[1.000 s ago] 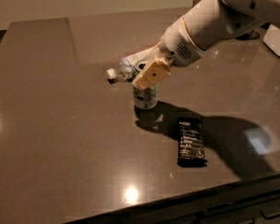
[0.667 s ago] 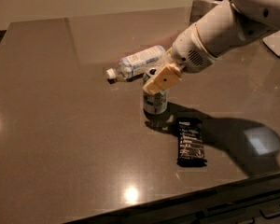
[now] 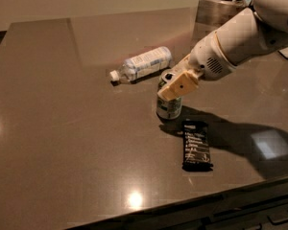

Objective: Move 7up can near rxbar chocolate

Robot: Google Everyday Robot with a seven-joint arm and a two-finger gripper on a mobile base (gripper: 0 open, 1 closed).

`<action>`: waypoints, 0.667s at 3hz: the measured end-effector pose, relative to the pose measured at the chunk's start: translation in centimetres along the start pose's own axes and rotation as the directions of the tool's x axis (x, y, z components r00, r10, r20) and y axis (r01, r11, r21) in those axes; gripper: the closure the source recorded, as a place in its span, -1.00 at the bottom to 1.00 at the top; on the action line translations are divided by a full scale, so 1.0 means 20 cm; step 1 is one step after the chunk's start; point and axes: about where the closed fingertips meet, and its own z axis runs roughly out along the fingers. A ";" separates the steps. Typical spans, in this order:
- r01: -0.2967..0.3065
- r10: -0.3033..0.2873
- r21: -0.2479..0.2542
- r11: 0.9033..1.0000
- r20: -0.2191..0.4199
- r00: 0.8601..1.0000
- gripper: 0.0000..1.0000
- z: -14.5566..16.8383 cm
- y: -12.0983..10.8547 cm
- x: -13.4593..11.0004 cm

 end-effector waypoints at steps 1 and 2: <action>0.000 0.000 0.001 1.000 0.000 1.000 -0.46 0.00 0.00 0.00; -0.024 0.024 0.049 0.999 0.006 1.000 -0.91 -0.07 -0.03 0.06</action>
Offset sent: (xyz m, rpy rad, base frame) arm -0.0037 -0.0496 0.0028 -0.0097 -0.0464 -0.1247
